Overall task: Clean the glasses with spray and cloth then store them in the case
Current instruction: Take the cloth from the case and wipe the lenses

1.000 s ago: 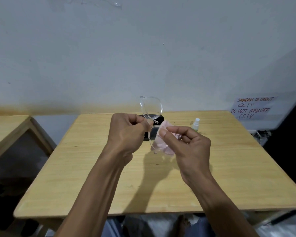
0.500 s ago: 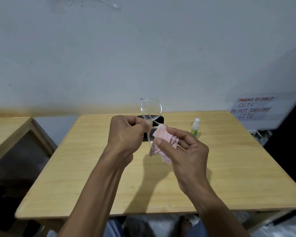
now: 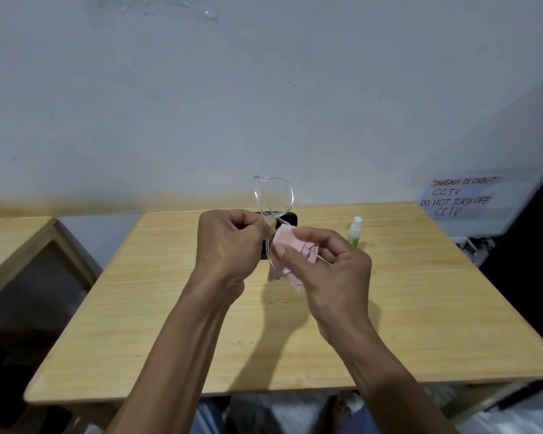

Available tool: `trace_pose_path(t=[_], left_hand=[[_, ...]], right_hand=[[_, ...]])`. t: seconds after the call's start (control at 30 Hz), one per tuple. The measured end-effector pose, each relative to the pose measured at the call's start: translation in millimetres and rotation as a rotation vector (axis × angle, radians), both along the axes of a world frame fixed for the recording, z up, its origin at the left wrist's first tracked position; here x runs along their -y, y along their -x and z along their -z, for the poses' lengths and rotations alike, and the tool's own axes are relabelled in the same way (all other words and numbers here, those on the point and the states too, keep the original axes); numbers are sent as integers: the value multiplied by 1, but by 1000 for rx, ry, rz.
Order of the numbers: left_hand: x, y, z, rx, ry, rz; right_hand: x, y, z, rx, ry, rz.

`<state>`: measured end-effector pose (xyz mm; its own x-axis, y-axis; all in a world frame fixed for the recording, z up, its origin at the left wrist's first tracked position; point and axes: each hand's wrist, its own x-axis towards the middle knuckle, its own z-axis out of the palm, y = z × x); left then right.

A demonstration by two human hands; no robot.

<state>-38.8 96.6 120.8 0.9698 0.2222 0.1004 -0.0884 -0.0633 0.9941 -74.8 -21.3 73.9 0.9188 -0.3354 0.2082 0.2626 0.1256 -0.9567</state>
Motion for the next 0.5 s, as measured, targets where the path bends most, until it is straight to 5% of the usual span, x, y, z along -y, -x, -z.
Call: trace_pose_path(t=[0.5], left_hand=[[6, 1, 5, -7, 27, 20]], right_hand=[[3, -8, -8, -85, -131, -57]])
